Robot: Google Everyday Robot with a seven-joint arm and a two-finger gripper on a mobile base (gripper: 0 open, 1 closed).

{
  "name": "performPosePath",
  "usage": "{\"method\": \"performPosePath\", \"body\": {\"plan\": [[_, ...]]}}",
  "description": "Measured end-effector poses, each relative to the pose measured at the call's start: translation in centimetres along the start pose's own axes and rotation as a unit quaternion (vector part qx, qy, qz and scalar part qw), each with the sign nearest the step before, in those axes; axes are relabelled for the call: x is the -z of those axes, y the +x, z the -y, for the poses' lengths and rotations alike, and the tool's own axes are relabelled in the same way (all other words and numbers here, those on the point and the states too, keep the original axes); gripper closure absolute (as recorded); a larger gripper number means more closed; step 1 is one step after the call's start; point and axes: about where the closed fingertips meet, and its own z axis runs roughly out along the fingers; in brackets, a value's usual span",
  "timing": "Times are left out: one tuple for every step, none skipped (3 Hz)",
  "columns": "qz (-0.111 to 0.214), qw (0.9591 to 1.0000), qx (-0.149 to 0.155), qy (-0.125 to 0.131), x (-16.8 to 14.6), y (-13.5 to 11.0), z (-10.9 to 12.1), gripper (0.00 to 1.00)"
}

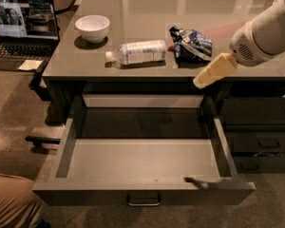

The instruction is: Place blue chip bag into top drawer

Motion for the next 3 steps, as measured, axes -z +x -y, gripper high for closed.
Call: {"method": "performPosePath", "body": {"plan": [[0.024, 0.9988, -0.033, 0.026, -1.8, -1.7, 2.1, 0.00], [0.050, 0.9971, -0.049, 0.027, -3.8, -3.8, 3.7, 0.00], [0.072, 0.9934, -0.086, 0.024, -6.1, -5.2, 5.1, 0.00]]}}
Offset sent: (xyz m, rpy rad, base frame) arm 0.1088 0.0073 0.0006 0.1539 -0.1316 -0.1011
